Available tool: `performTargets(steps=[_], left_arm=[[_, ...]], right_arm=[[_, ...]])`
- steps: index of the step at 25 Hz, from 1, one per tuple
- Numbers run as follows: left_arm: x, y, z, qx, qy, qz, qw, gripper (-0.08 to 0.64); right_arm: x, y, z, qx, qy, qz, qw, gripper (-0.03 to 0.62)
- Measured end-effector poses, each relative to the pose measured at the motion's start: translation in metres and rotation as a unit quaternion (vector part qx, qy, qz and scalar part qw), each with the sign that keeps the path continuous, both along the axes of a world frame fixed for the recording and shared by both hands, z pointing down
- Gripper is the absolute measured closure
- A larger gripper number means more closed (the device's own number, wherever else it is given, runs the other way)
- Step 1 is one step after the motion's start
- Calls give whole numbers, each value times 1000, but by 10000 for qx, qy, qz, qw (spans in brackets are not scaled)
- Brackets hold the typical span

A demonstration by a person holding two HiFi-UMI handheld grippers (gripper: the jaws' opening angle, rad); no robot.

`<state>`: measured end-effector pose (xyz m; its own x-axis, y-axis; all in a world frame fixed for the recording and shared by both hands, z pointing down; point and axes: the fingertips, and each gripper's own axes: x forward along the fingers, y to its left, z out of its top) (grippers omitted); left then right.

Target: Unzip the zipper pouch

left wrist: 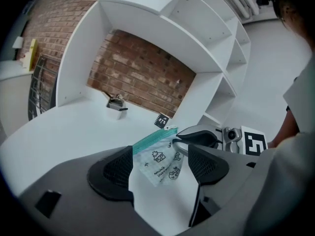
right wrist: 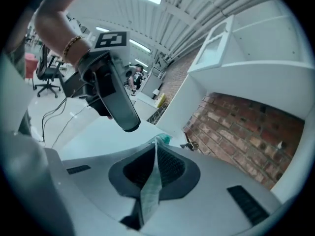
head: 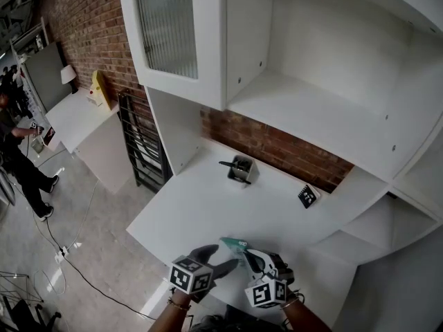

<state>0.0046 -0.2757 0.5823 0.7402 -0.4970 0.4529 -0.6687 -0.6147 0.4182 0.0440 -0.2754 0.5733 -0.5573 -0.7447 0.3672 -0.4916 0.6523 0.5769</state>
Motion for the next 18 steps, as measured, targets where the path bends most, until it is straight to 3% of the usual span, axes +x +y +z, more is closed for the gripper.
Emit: performTargets(steps=[5, 11, 18], left_arm=[[1, 3, -16, 455, -365, 193, 9981, 276], [22, 19, -49, 553, 220, 584, 9965, 336], [27, 35, -35, 571, -535, 930, 9926, 368]], right_arm=[[-2, 14, -6, 732, 826, -256, 9936, 581], [-6, 30, -6, 1306, 1494, -531, 9787, 581], [-16, 53, -3, 1881, 2163, -891, 9539, 581]])
